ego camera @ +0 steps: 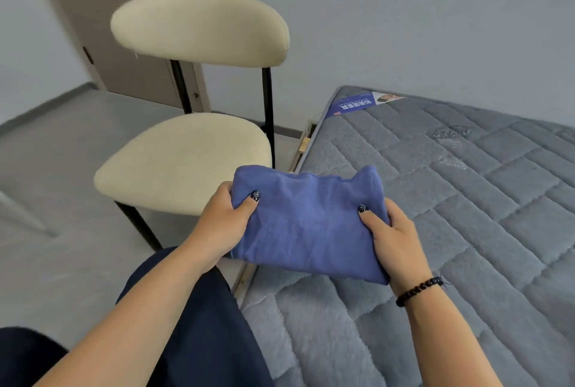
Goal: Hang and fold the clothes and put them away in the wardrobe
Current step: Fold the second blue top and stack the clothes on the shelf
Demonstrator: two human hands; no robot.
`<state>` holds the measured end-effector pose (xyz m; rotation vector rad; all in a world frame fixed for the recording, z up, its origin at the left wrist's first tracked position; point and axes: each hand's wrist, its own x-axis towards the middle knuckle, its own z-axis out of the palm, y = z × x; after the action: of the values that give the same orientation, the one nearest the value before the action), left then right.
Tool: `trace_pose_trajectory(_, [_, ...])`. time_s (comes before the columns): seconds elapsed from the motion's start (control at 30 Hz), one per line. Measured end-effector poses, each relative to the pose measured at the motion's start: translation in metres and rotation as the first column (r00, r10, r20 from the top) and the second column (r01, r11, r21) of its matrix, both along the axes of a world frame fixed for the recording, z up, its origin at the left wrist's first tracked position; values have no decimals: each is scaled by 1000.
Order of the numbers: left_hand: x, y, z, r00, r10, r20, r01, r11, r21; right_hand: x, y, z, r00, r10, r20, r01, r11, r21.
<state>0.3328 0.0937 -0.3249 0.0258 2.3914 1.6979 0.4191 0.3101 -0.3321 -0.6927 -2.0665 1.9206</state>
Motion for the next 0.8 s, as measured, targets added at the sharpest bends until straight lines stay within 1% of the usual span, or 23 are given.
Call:
trace_pose_trajectory(0.2, [-7, -65, 30, 994, 105, -13, -105, 994, 37, -29, -56, 31, 991, 126, -34, -126, 992, -4])
trace_pose_trajectory(0.33, [-30, -113, 35, 979, 203, -15, -203, 979, 18, -73, -98, 40, 966, 257, -3, -256, 964, -74])
trace_pose_trajectory(0.4, [-43, -138, 31, 967, 256, -3, -256, 967, 8, -100, -120, 39, 947, 322, 11, -321, 944, -77])
trace_pose_trajectory(0.47, [-59, -161, 25, 956, 294, 24, -294, 956, 8, -127, -142, 33, 932, 361, 32, -360, 932, -46])
trace_pose_trajectory(0.67, [-127, -223, -12, 931, 346, 118, -348, 937, -1, -207, -208, 7, 896, 419, 149, -427, 904, 25])
trace_pose_trajectory(0.8, [-177, -258, -30, 906, 381, 186, -386, 922, -13, -268, -244, -4, 879, 422, 220, -448, 890, 82])
